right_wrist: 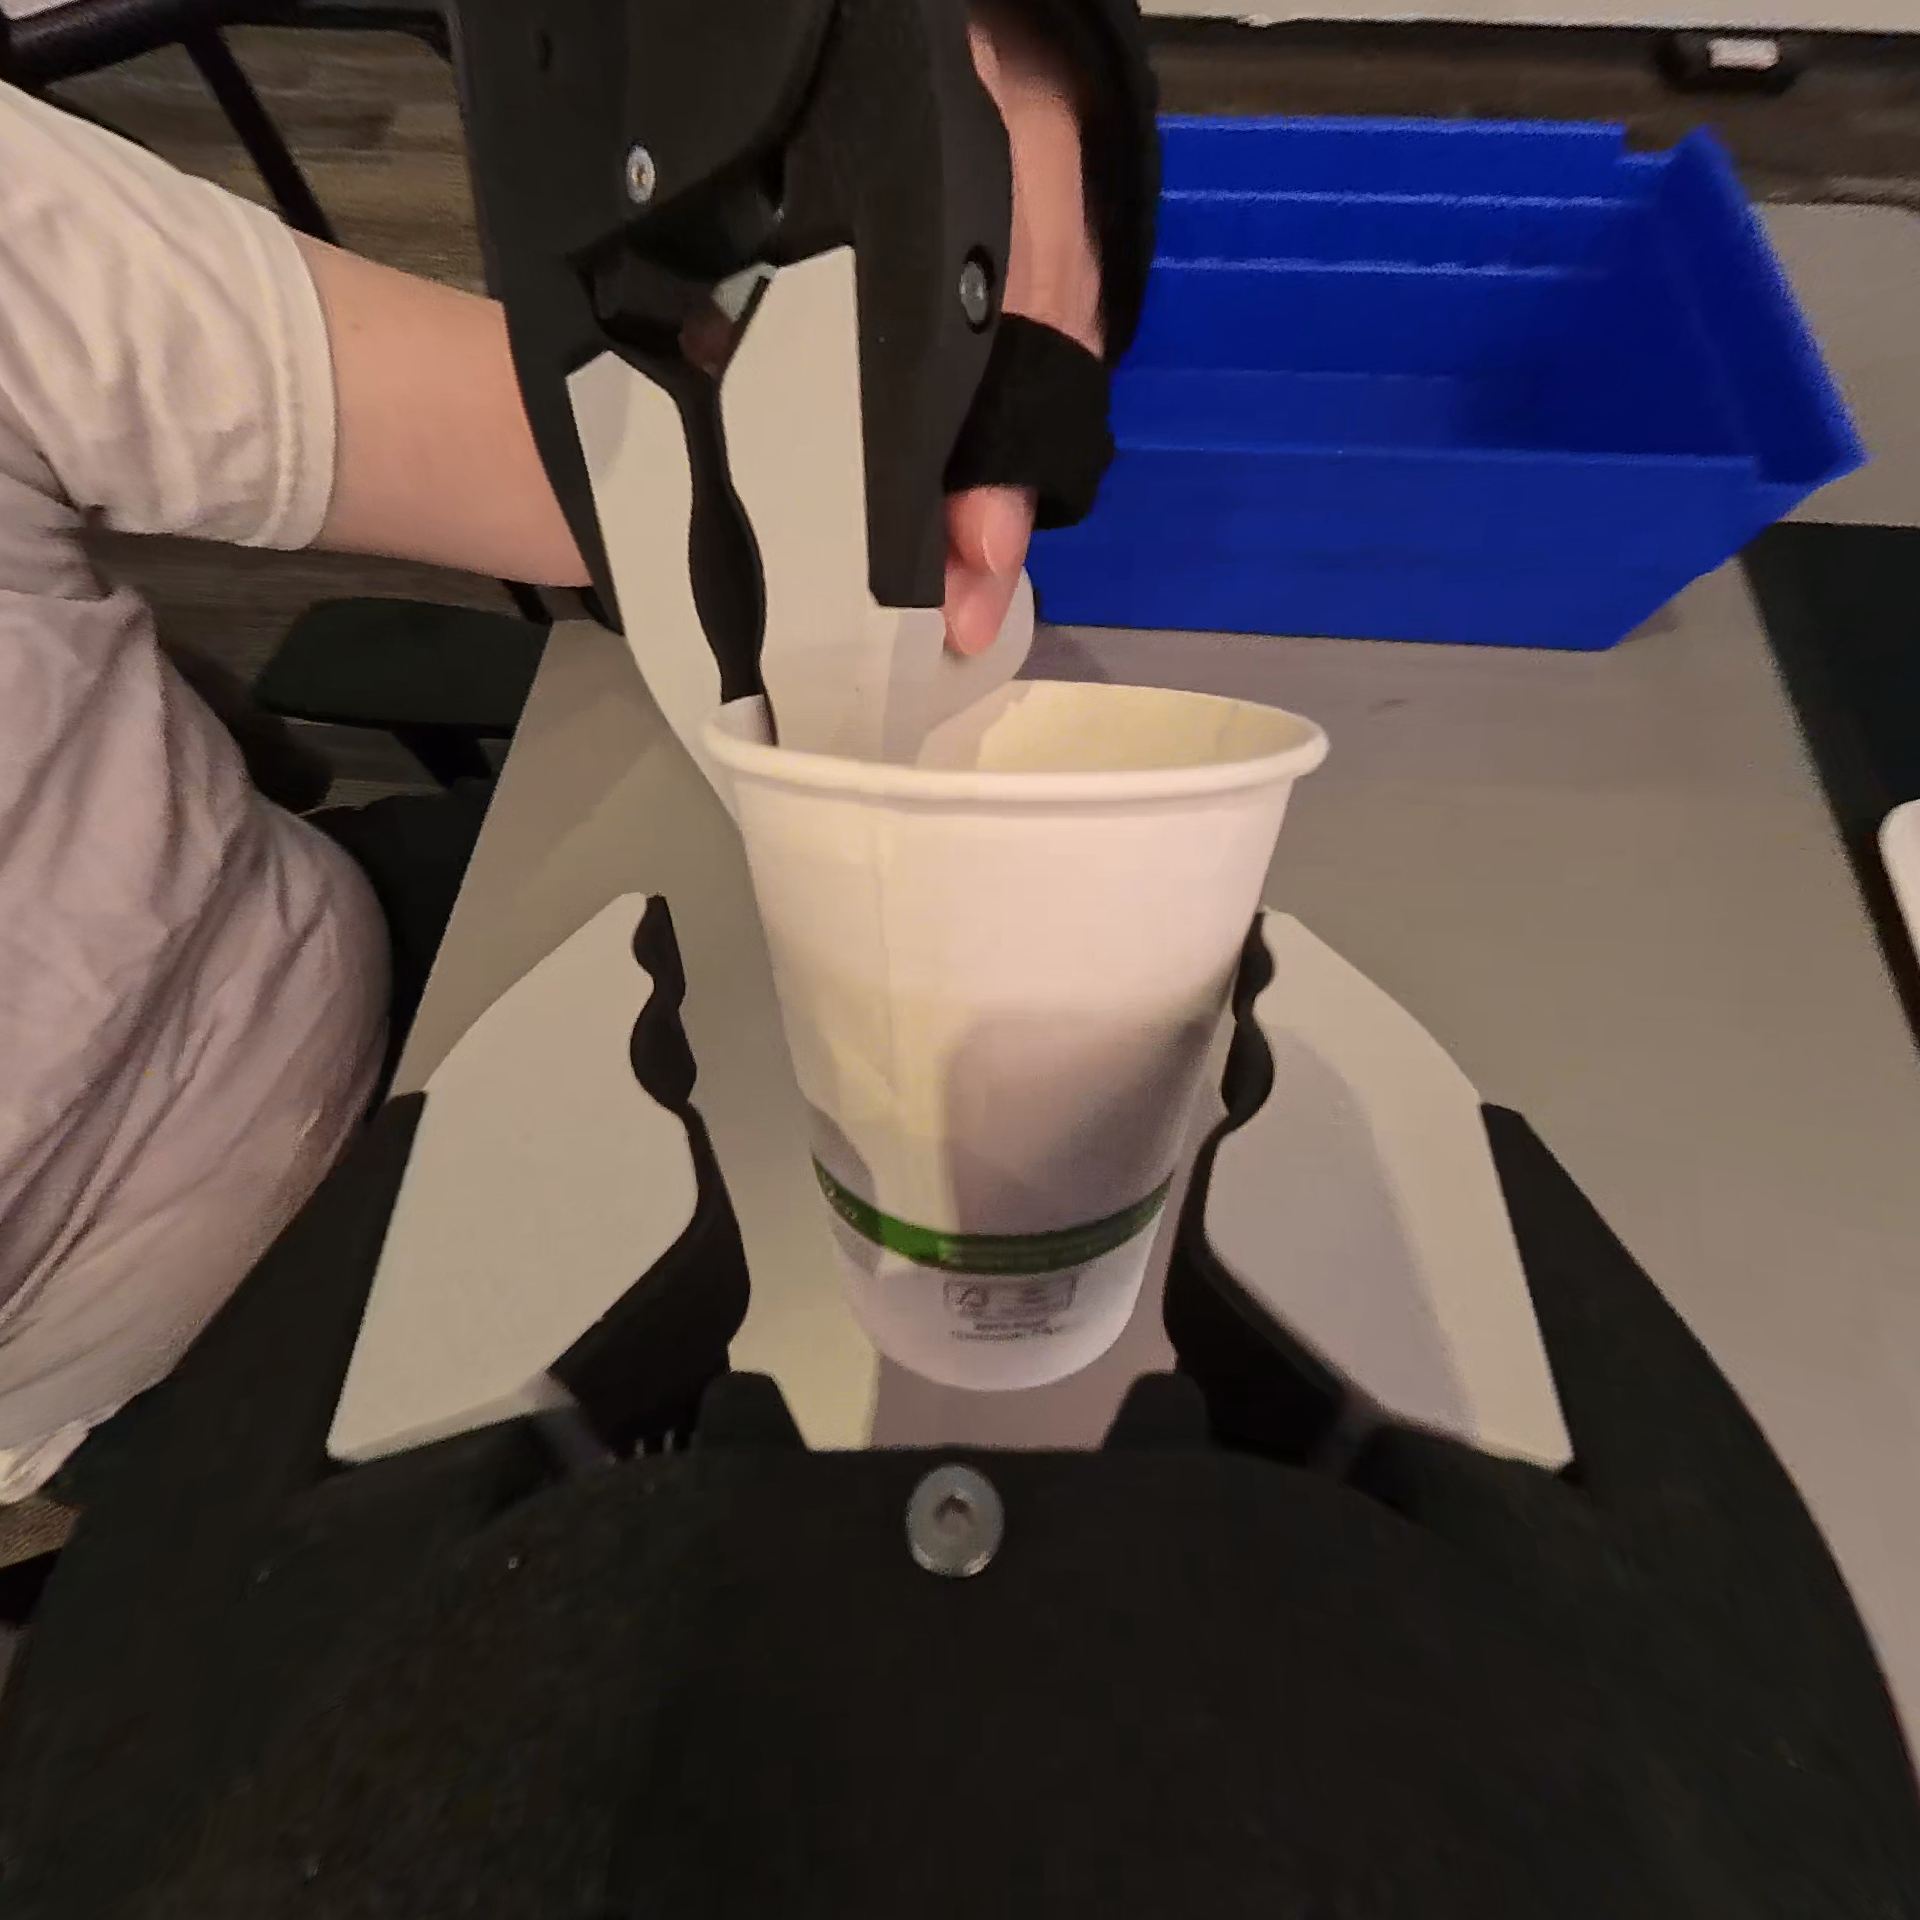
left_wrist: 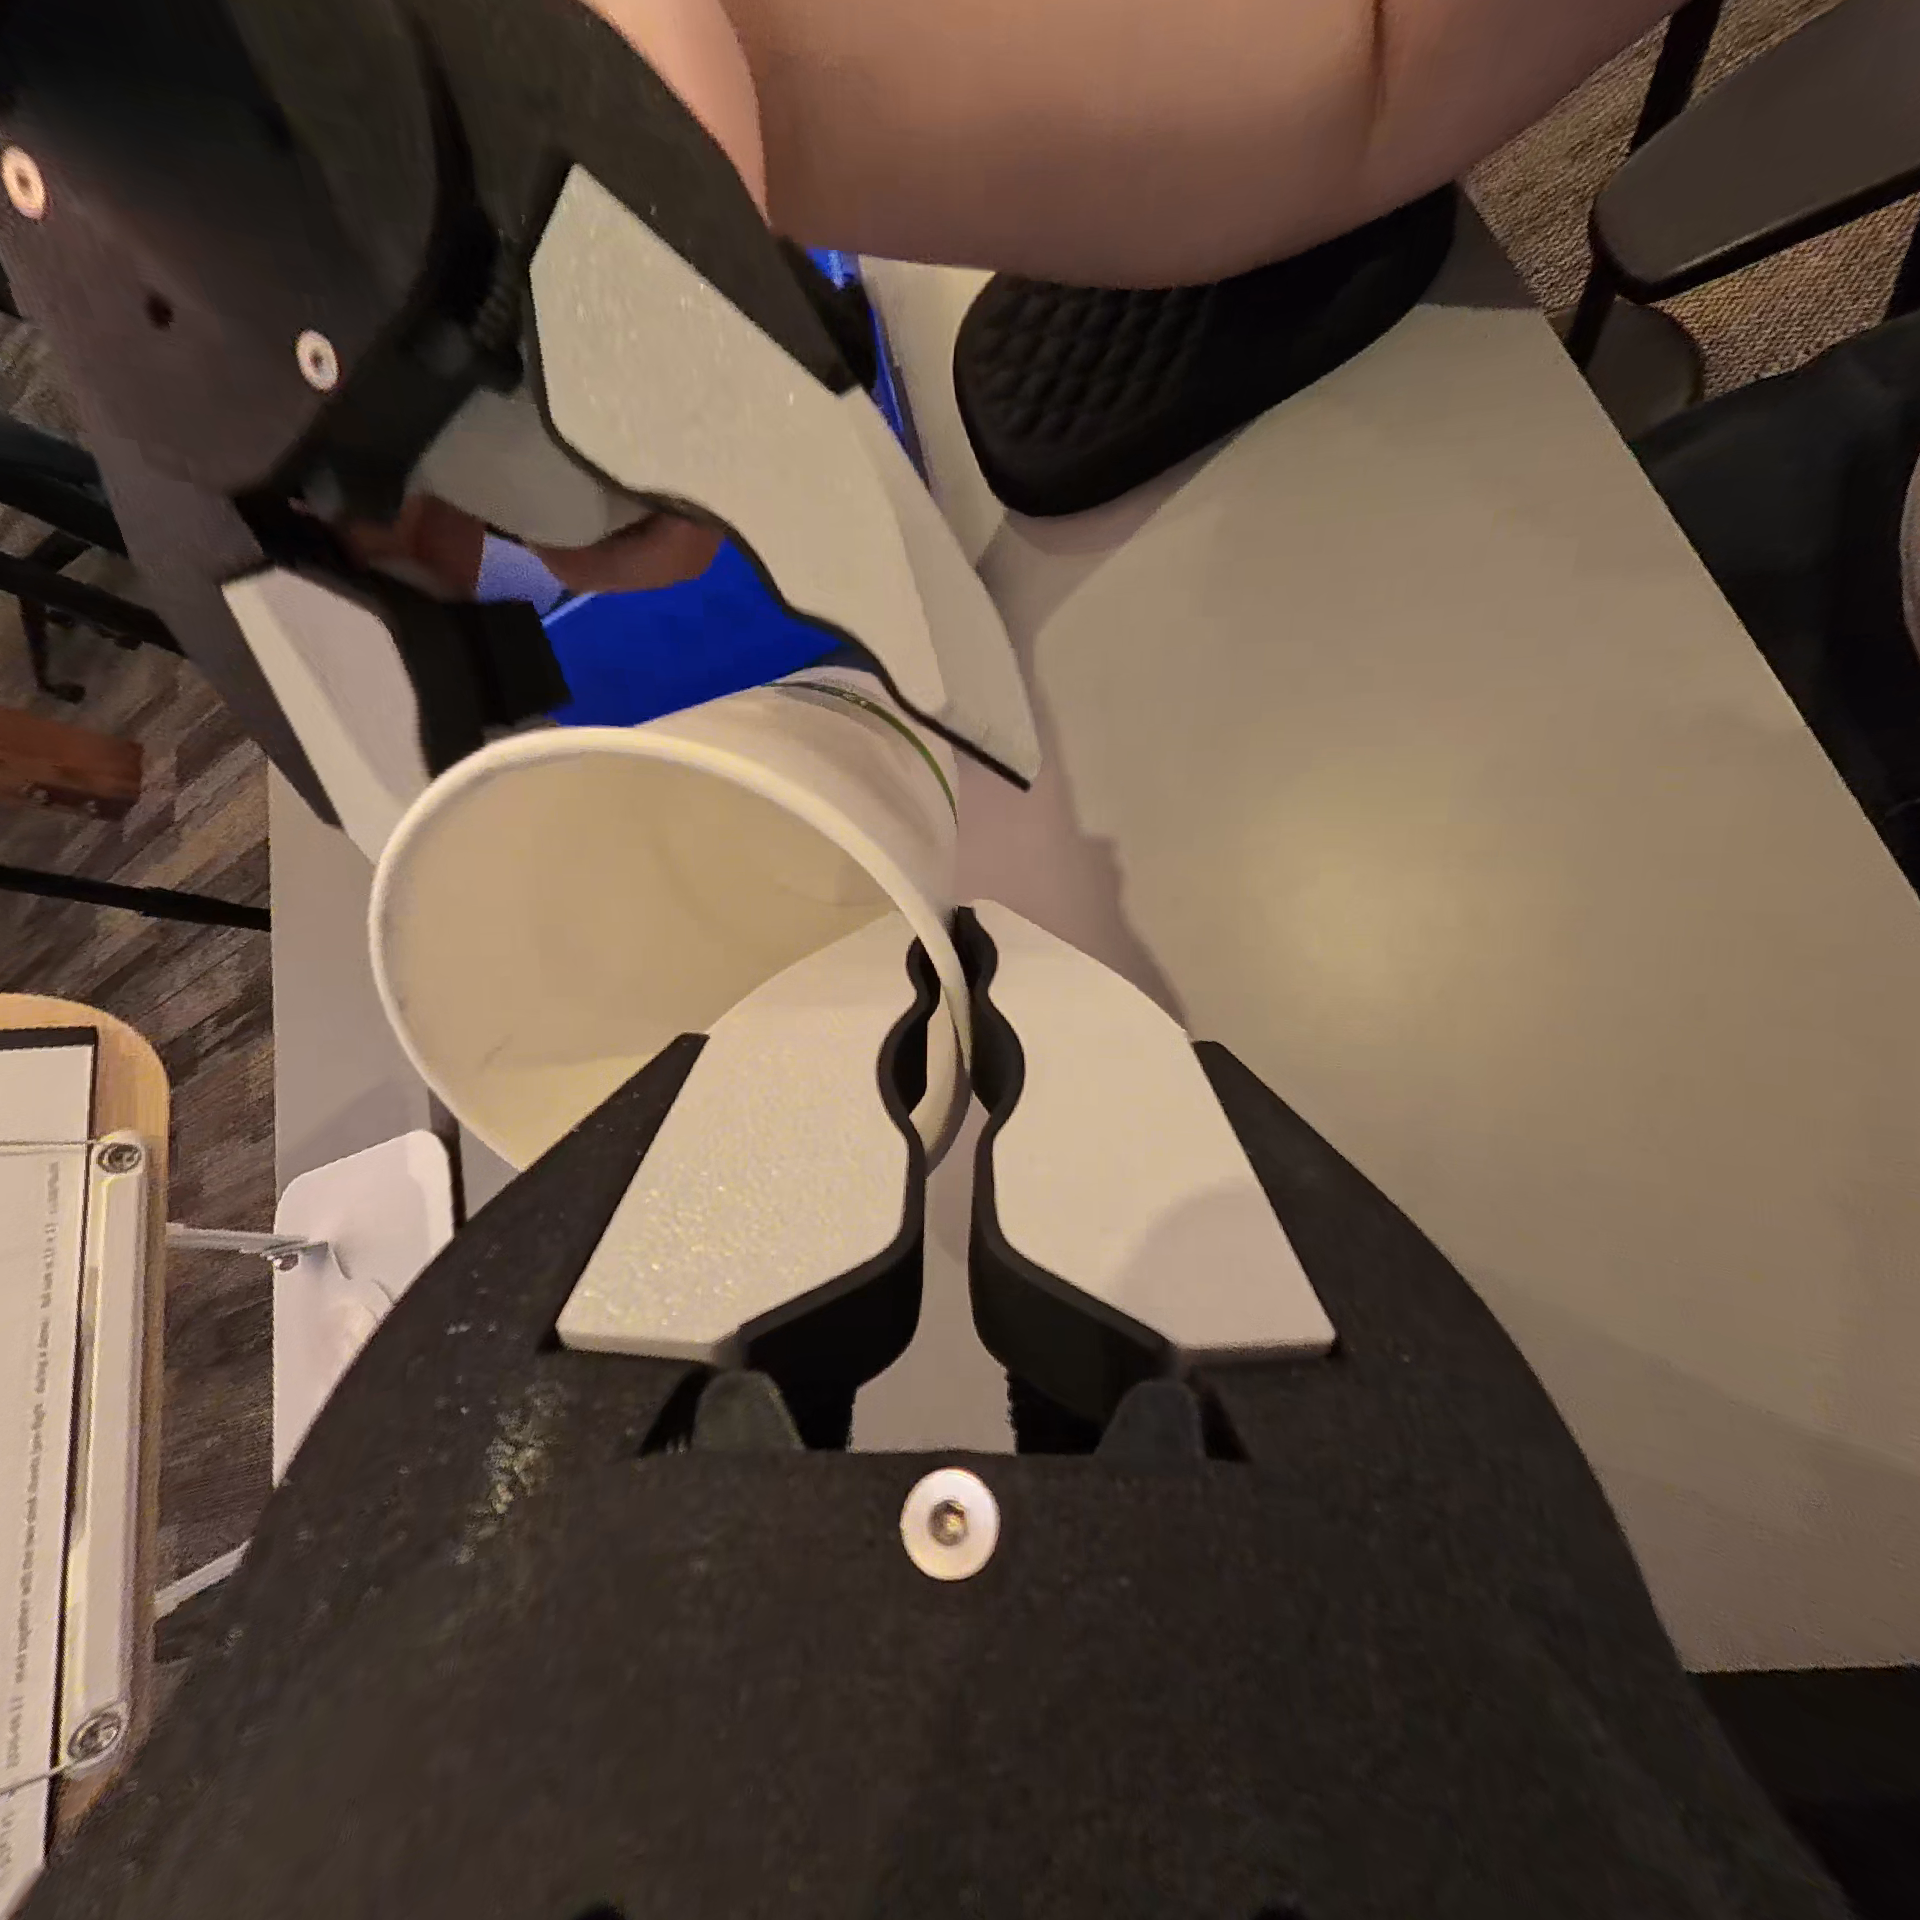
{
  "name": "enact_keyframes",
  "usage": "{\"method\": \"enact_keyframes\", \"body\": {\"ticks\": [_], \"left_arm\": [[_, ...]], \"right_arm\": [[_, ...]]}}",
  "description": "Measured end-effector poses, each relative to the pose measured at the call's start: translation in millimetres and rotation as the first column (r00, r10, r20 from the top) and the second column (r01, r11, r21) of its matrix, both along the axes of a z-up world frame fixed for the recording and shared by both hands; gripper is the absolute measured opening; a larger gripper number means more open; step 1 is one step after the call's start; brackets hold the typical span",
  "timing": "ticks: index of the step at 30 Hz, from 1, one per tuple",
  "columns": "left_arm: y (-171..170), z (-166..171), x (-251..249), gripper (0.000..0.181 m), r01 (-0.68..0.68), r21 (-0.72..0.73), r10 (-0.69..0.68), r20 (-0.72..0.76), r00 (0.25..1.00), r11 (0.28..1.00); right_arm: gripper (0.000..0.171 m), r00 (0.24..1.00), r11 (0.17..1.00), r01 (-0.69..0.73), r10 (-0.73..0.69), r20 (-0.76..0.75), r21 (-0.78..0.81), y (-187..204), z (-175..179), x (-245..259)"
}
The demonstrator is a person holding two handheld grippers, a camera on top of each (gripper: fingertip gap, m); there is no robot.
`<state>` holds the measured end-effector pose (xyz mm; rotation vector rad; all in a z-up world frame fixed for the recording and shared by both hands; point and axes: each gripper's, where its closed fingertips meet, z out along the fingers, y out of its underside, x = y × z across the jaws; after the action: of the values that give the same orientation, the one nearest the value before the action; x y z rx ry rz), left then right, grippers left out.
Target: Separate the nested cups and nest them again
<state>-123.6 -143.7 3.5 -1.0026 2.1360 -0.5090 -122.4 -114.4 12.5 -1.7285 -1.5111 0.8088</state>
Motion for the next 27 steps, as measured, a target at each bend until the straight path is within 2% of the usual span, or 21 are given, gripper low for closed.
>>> {"method": "enact_keyframes", "body": {"ticks": [2,11,15,18,20,22,23,24,26,27], "left_arm": [[-3,1,2,0.002,0.008,0.013,-0.008,0.007,1.000,1.000],[-7,-1,1,0.004,0.006,0.060,-0.006,-0.010,1.000,0.998],[5,6,1,0.035,-0.055,0.091,0.052,0.030,0.998,0.994],[19,22,-6,0.050,-0.125,0.099,0.115,0.096,0.989,0.987],[26,41,-10,0.049,-0.163,0.061,0.150,0.176,0.973,0.985],[28,61,-12,0.048,-0.168,0.001,0.162,0.272,0.948,0.986],[27,69,-13,0.048,-0.163,-0.024,0.163,0.308,0.937,0.986],[26,73,-15,0.046,-0.154,-0.042,0.160,0.325,0.932,0.987],[25,74,-17,0.046,-0.147,-0.046,0.153,0.326,0.933,0.988],[25,73,-17,0.046,-0.151,-0.034,0.154,0.322,0.934,0.988]], "right_arm": [[0.093,1.000,1.000,-0.004,0.004,0.016,-0.001,2,-5,-2],[0.092,0.997,0.997,-0.061,0.063,0.032,-0.055,-4,-16,-6],[0.092,0.999,0.997,-0.038,0.039,0.010,-0.061,3,-13,-3],[0.092,1.000,0.999,0.018,-0.018,-0.001,-0.039,14,-6,11],[0.092,0.996,0.996,0.085,-0.085,-0.030,0.005,24,9,32],[0.092,0.968,0.970,0.230,-0.221,-0.118,0.077,44,37,67],[0.092,0.922,0.920,0.369,-0.344,-0.180,0.130,63,53,95],[0.092,0.843,0.836,0.520,-0.470,-0.262,0.176,82,71,128],[0.092,0.587,0.598,0.788,-0.654,-0.478,0.149,109,102,205],[0.091,0.443,0.482,0.871,-0.688,-0.575,0.094,116,110,242]]}}
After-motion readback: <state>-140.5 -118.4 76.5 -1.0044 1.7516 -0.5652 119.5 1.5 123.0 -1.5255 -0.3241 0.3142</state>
